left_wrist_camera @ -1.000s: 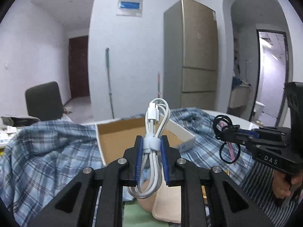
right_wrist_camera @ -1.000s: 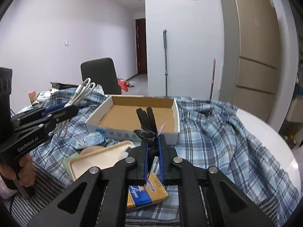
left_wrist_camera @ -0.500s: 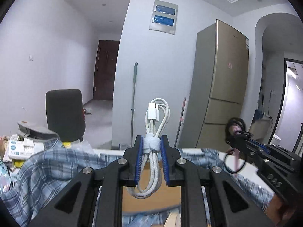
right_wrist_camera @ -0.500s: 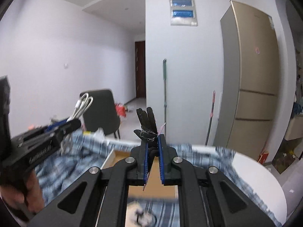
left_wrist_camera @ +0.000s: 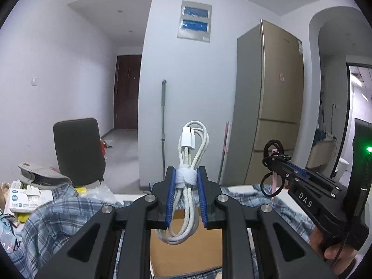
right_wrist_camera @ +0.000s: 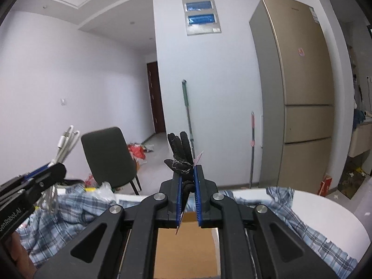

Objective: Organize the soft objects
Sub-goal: 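Carry both cables into the box and open both tools, then grasp the white plug with black cable using the right tool, then grasp the blue wet-wipe pack with the left tool while the right tool holds the plug, then lower the wipe pack and plug into the box and open both tools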

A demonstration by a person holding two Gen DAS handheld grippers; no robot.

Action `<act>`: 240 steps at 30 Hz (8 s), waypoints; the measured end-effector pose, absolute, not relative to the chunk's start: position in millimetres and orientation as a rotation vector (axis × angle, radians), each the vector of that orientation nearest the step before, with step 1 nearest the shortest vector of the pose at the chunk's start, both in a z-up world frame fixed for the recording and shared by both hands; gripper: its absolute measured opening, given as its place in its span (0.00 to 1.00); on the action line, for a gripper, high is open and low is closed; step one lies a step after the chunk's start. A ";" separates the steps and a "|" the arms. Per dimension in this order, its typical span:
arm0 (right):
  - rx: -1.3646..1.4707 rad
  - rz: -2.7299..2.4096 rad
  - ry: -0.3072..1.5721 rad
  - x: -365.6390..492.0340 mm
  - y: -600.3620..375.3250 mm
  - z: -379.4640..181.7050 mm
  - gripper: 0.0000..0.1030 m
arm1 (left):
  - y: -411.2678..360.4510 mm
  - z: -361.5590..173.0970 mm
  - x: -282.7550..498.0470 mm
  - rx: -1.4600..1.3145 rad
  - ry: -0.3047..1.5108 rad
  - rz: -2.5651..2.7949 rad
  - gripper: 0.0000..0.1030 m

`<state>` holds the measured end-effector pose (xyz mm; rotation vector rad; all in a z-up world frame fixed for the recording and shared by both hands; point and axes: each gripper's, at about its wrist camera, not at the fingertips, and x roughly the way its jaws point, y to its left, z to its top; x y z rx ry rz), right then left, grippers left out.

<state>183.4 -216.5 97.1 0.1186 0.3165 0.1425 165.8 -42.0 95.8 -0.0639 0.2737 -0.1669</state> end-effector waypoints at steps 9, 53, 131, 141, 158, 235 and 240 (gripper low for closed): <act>0.042 0.207 0.440 201.4 -205.5 58.2 0.09 | -48.5 45.1 212.6 -0.036 0.447 -0.179 0.19; 0.032 0.233 0.360 152.6 -216.8 101.8 0.68 | -11.2 105.4 134.4 -0.074 0.290 -0.124 0.88; -0.093 0.400 0.932 152.8 -182.0 -59.5 0.52 | -9.0 -27.3 105.2 -0.026 0.457 -0.160 1.00; -0.117 0.439 0.948 152.5 -173.0 -60.8 0.36 | -9.5 -26.7 104.8 -0.027 0.459 -0.162 1.00; -0.051 0.403 0.691 123.7 -193.7 -21.3 0.25 | -11.4 -27.7 104.2 -0.018 0.460 -0.173 1.00; -0.048 0.316 0.441 90.2 -207.4 15.4 0.25 | -34.8 -6.0 53.3 0.111 0.248 -0.304 0.44; -0.071 0.288 0.322 76.1 -210.2 56.5 0.25 | -42.2 31.4 45.5 0.123 0.195 -0.267 0.44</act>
